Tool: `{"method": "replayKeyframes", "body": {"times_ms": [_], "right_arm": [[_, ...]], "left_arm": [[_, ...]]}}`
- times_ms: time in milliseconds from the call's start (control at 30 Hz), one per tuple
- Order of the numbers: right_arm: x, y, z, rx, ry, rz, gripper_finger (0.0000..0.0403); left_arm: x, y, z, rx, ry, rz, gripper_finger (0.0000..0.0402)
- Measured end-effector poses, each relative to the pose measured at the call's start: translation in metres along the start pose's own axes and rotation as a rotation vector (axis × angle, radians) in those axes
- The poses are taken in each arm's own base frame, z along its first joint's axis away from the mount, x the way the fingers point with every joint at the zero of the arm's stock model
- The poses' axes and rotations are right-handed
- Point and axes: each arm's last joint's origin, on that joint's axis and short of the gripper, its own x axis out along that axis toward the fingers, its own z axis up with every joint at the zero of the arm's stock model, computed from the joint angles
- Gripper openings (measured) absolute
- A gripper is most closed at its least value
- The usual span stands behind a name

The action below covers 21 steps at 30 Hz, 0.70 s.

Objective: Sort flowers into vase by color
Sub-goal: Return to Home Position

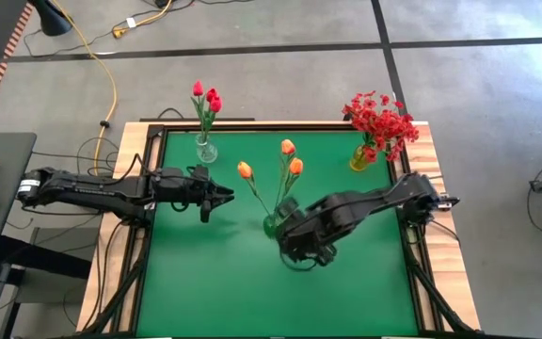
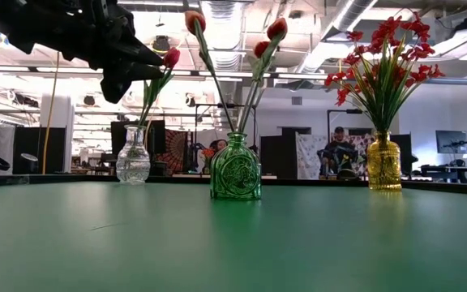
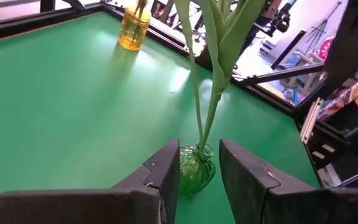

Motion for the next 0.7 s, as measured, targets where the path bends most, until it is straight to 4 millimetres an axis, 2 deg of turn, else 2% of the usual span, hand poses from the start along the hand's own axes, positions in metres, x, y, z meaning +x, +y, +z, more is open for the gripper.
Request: {"method": "replayKeyframes", "body": {"times_ms": [233, 433, 567, 700], "right_arm": [[-0.06, -0.012, -0.04, 0.349, -0.159, 0.028, 0.0167], [-0.114, 0.0, -0.071, 0.565, -0.345, -0.004, 0.0128], [-0.133, 0.021, -0.086, 0.59, -0.466, -0.054, 0.0098], [-0.133, 0.044, -0.102, 0.581, -0.575, -0.111, 0.0067]], "left_arm": [[-0.009, -0.003, 0.006, 0.075, -0.045, -0.022, 0.01], [-0.03, -0.009, 0.017, 0.163, -0.15, -0.064, 0.01], [-0.046, -0.012, 0.023, 0.186, -0.22, -0.083, 0.01], [-0.055, -0.013, 0.026, 0.181, -0.262, -0.1, 0.01]]}}
